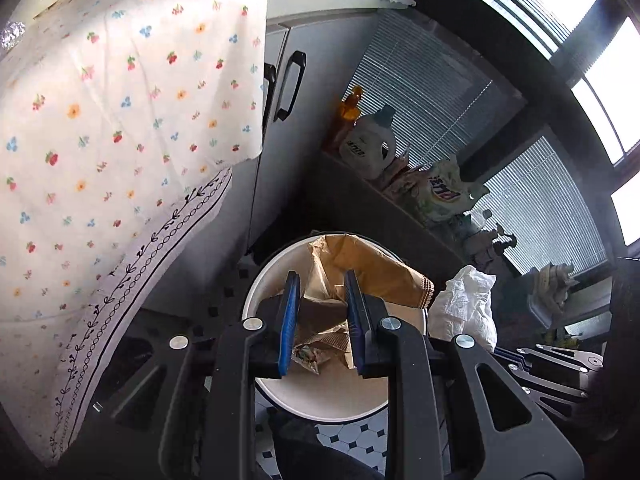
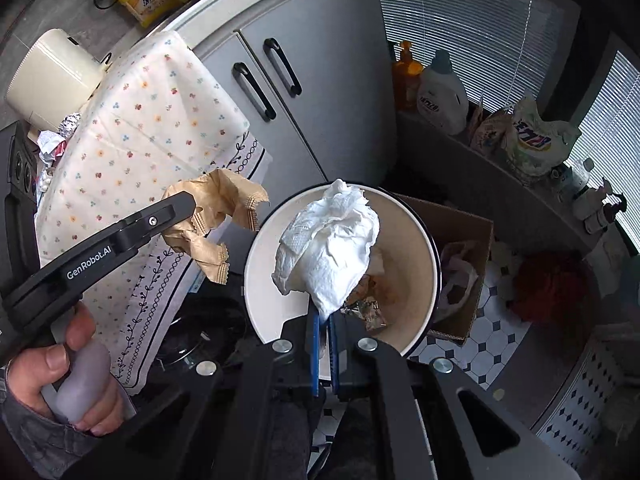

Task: Collect trash
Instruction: 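Open both grippers over the beige bin to drop the paper and tissue, then move both tools back up to the trash on the cloth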

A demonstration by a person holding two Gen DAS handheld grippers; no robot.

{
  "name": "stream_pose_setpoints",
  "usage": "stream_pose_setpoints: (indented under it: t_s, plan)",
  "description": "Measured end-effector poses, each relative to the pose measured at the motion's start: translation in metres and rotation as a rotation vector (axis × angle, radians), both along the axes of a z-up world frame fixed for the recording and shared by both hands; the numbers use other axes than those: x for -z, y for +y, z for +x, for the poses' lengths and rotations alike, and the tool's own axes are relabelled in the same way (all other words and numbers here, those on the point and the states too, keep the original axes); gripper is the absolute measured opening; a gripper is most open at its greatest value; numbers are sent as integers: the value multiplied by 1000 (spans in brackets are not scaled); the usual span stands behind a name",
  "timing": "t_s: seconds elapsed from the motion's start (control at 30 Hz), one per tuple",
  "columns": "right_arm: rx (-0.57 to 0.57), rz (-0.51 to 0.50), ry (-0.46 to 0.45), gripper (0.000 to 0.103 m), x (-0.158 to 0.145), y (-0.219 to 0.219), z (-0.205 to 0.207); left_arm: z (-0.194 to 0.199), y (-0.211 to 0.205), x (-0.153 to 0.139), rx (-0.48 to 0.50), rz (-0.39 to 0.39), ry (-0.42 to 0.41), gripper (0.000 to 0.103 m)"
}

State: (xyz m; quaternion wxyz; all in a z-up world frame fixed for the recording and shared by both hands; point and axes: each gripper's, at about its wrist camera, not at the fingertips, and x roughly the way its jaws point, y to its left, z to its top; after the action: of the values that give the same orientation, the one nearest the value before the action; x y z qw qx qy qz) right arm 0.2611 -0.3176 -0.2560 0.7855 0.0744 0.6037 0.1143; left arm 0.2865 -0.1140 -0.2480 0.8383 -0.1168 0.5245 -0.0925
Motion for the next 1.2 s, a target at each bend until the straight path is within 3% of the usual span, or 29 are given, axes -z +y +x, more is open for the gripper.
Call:
stream_pose_setpoints:
  t_s: [0.37, 0.47, 0.57, 0.67, 0.8, 0.87, 0.9, 0.93, 1.2]
  plan:
    - [-16, -41, 87, 6, 62, -9, 5, 4, -14, 72, -20, 6, 101, 23]
    - [-12, -45, 105, 6, 70, -11, 5, 8, -18, 90, -12, -41, 144, 23]
    - [-4, -48, 111, 7, 73, -15, 5, 11, -20, 103, -24, -59, 189, 31]
    - [0, -50, 112, 8, 73, -17, 6, 10, -20, 103, -27, -76, 188, 56]
    - [-8, -48, 103, 9, 69, -12, 9, 9, -15, 90, -36, -61, 171, 64]
    - [-8, -50, 86, 34, 65, -8, 11, 8, -8, 79, -51, -61, 156, 69]
    - [-3, -58, 64, 58, 60, -6, 12, 7, -4, 73, -59, -61, 149, 72]
    - [-3, -66, 45, 63, 55, -3, 12, 7, 0, 68, -63, -64, 143, 73]
    - [2, -68, 28, 63, 25, 10, 10, 4, 20, 23, -60, -61, 88, 74]
